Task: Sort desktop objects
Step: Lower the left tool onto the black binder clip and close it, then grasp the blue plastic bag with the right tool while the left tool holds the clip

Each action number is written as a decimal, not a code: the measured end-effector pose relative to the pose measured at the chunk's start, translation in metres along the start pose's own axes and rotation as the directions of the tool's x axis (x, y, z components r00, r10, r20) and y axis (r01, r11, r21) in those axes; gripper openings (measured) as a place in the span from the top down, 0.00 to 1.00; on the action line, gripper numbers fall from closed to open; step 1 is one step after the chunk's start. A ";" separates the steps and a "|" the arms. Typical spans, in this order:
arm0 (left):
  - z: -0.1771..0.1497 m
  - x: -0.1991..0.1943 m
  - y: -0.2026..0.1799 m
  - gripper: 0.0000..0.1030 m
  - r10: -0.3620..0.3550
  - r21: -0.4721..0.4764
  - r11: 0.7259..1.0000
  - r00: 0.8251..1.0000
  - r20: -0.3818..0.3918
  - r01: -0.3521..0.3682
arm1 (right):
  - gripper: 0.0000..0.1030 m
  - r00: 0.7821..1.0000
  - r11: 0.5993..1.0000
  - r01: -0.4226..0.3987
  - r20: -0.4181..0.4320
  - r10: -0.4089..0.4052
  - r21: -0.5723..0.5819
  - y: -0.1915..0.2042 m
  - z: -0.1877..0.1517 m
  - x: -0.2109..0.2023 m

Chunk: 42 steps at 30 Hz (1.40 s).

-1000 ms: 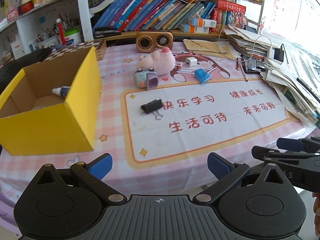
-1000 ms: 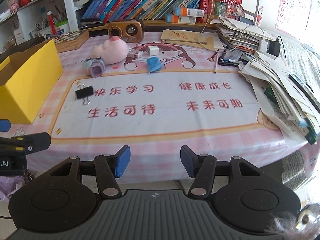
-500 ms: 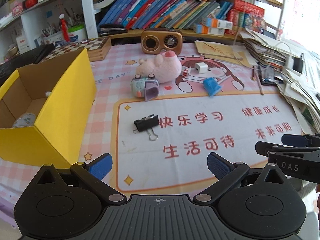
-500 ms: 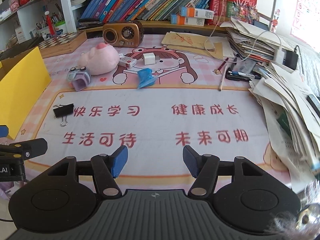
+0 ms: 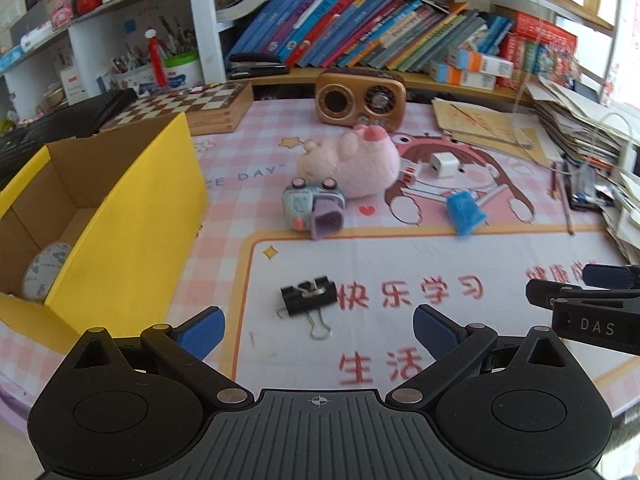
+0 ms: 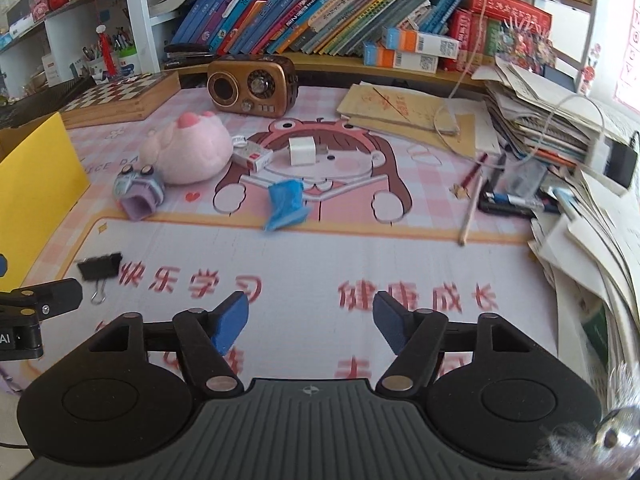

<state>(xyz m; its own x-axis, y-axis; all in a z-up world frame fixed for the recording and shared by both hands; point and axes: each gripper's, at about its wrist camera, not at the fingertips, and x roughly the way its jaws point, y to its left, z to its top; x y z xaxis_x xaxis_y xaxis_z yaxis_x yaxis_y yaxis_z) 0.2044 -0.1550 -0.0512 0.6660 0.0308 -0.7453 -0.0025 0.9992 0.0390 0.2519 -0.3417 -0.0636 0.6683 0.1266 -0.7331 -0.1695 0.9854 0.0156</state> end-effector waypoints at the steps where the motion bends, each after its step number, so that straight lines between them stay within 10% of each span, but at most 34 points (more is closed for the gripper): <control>1: 0.001 0.003 0.000 0.02 0.006 -0.005 1.000 1.000 -0.003 -0.006 | 0.33 1.000 1.000 -0.002 0.002 0.002 -0.007 -0.001 0.003 0.005; 12: 0.009 0.034 -0.006 0.04 0.042 -0.045 0.998 0.999 -0.011 -0.042 | 0.28 0.999 0.998 -0.016 0.033 0.018 -0.068 -0.001 0.035 0.048; 42: 0.009 0.071 0.010 0.63 0.101 -0.229 0.966 0.989 -0.110 -0.124 | 0.38 0.999 0.981 -0.051 -0.007 0.050 -0.185 0.020 0.061 0.120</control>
<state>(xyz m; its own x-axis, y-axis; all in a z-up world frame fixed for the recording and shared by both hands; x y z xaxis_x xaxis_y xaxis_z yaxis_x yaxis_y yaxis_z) 0.2584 -0.1432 -0.0977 0.5763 0.1340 -0.8062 -0.2555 0.9666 -0.0220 0.3726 -0.2996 -0.1100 0.6539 0.1753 -0.7360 -0.3346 0.9395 -0.0734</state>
